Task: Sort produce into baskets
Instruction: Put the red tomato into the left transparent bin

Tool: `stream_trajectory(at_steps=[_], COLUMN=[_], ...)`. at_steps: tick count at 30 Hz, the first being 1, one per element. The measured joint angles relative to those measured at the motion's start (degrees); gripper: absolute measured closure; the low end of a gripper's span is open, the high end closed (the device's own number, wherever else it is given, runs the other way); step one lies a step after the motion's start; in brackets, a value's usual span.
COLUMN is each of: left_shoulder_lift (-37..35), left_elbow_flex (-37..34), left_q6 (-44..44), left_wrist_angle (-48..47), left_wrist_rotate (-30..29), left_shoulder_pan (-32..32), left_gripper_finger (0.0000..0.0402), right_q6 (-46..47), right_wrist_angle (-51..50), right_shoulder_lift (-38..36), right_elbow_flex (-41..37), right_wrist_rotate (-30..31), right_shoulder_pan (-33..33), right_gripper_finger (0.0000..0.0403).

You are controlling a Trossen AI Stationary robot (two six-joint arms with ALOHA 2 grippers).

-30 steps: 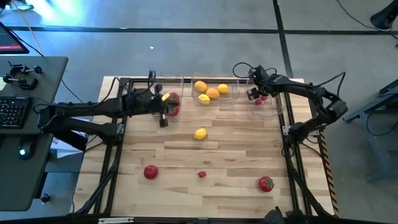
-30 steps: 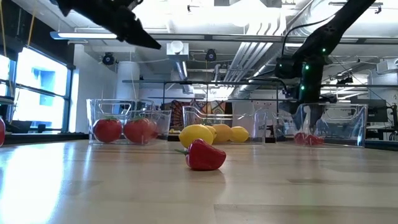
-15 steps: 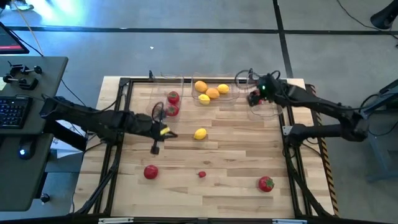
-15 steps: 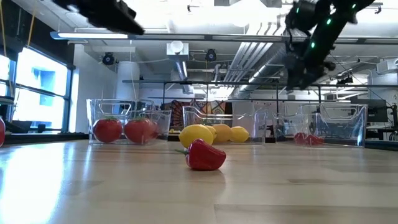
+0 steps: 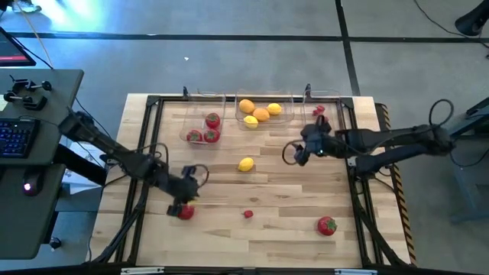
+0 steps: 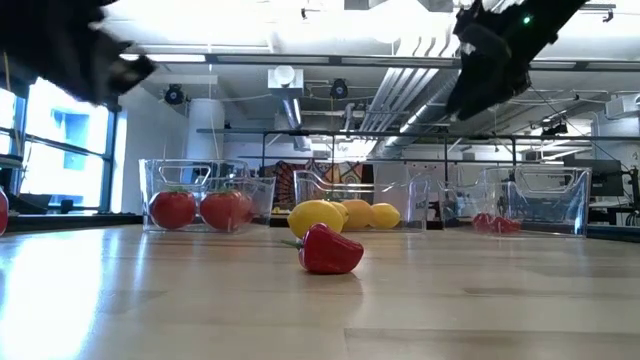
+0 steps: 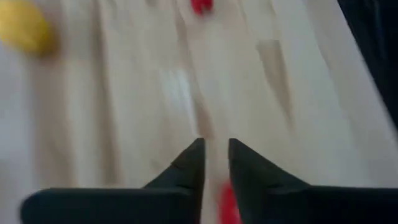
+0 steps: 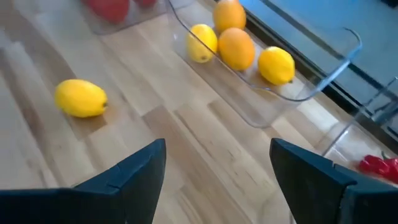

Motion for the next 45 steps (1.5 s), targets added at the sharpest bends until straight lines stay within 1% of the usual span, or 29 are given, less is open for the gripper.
stream_trajectory(at_steps=[4,7,10,13,16,21,27,33,41,45], left_shoulder_lift=[2.3,4.4,7.0,9.9,12.8,15.4,16.1,16.8,19.6,19.5], left_elbow_flex=[1.8,4.9,6.8,7.0,7.0,7.1,7.1,6.2,5.9,5.9], left_q6=[-13.0,-20.4,-26.4,-29.7,-28.4,-27.5,-26.2,-24.9,-20.5,-19.7], left_wrist_angle=[-5.0,-10.4,-15.4,-18.2,-18.0,-17.9,-17.3,-13.9,-12.1,-12.0], left_wrist_rotate=[2.7,3.0,2.9,3.0,4.0,4.6,7.0,6.9,6.5,5.7], left_shoulder_pan=[-5.0,-7.7,-9.1,-9.4,-8.6,-7.2,-6.4,-6.4,-6.4,-6.4], left_gripper_finger=[0.0279,0.0223,0.0172,0.0132,0.0108,0.0101,0.0100,0.0100,0.0100,0.0111], right_q6=[1.8,2.8,3.0,3.0,2.8,2.8,2.7,2.6,2.6,2.6], right_wrist_angle=[0.2,0.4,0.6,0.6,0.6,0.6,0.6,0.6,0.4,0.4], right_shoulder_lift=[0.3,0.4,0.4,0.4,0.4,0.4,0.4,0.4,0.4,0.4], right_elbow_flex=[0.0,0.0,0.0,0.0,0.0,0.0,0.0,0.0,0.0,0.0], right_wrist_rotate=[2.4,3.2,3.3,3.3,3.3,3.3,3.3,3.3,3.2,3.2], right_shoulder_pan=[2.7,3.3,3.4,3.4,3.4,3.4,3.4,3.4,3.4,3.4], right_gripper_finger=[0.0124,0.0124,0.0124,0.0124,0.0124,0.0124,0.0124,0.0124,0.0124,0.0124])
